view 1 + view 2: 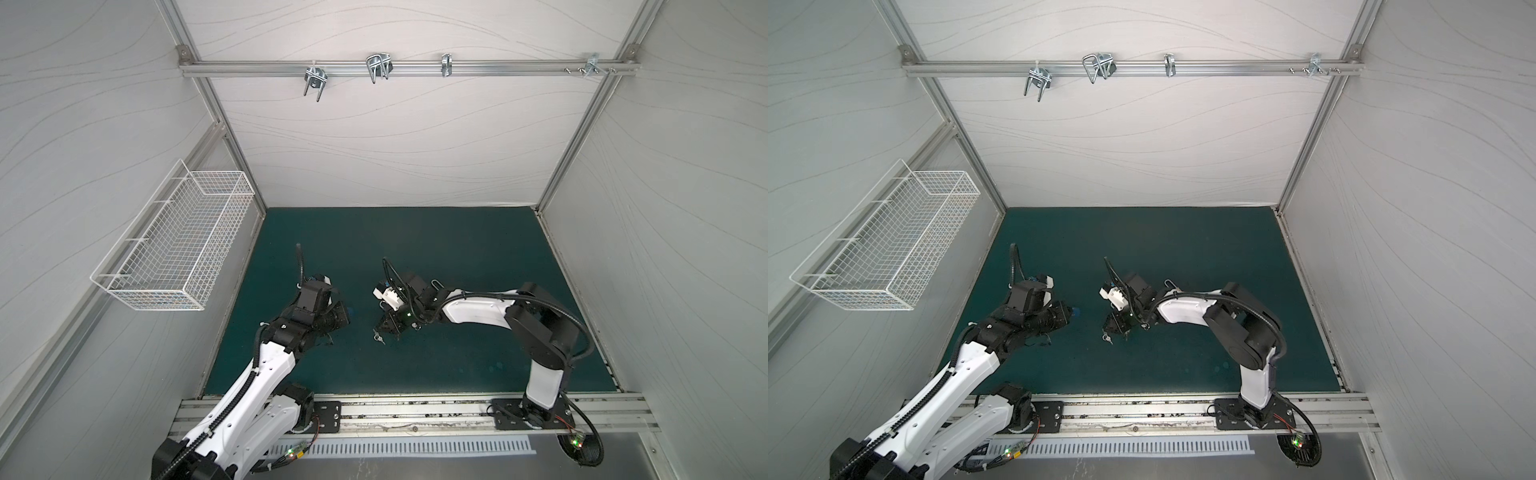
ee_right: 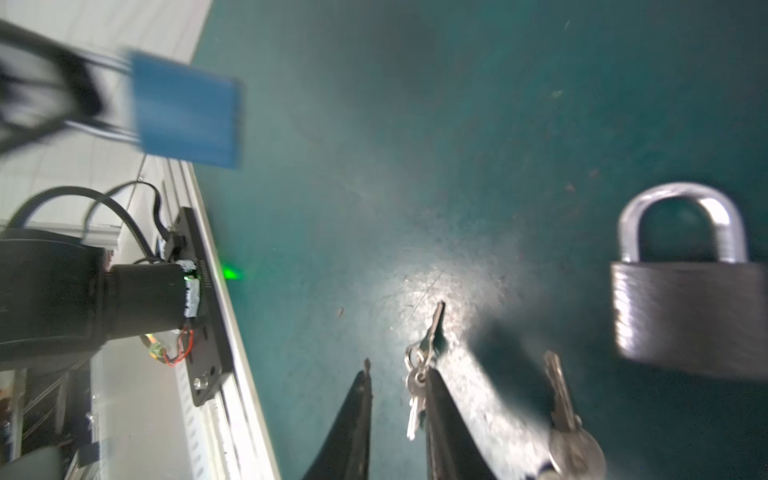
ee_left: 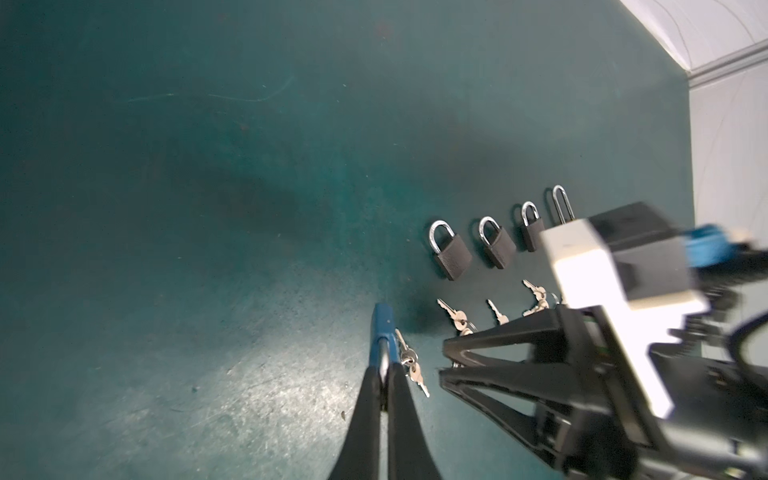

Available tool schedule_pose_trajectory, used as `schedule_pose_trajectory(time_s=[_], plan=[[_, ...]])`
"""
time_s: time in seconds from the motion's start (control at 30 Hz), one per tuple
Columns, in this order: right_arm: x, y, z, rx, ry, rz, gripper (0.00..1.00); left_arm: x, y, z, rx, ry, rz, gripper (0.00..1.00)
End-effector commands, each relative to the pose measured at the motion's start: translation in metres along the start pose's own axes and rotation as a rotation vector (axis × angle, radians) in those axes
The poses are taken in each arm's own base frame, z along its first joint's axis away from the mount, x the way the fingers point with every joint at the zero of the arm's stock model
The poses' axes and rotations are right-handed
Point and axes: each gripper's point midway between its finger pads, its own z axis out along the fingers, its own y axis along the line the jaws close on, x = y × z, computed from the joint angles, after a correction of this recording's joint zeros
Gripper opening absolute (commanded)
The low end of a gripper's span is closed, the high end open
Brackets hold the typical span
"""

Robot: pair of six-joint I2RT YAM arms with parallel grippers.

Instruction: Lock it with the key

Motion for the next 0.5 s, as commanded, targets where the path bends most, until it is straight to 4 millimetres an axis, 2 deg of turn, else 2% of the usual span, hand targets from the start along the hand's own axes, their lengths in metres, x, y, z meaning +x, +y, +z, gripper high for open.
schedule_pose_trajectory(time_s=[0.0, 0.13, 0.2, 0.27, 0.33, 0.37, 0.47], plan=[[-0.018, 0.010, -0.036, 0.032, -0.117, -0.122, 0.31, -0.020, -0.029, -0.008, 0.109, -0.032, 0.041, 0.00], [-0.027, 0.017, -0.079, 0.124, -0.241, -0.312, 0.42, -0.022, -0.074, -0.015, 0.326, 0.015, 0.116, 0.00], [-0.032, 0.025, -0.104, 0.168, -0.314, -0.433, 0.51, -0.024, -0.098, -0.021, 0.439, 0.034, 0.154, 0.00], [-0.035, 0.033, -0.125, 0.204, -0.389, -0.574, 0.65, -0.023, -0.120, -0.030, 0.544, 0.058, 0.191, 0.00], [-0.035, 0.041, -0.140, 0.232, -0.428, -0.714, 0.81, -0.024, -0.136, -0.038, 0.614, 0.067, 0.228, 0.00], [-0.034, 0.046, -0.146, 0.237, -0.444, -0.789, 0.86, -0.022, -0.145, -0.043, 0.651, 0.075, 0.248, 0.00], [-0.031, 0.058, -0.159, 0.242, -0.488, -0.924, 0.89, -0.017, -0.168, -0.056, 0.734, 0.092, 0.313, 0.00]])
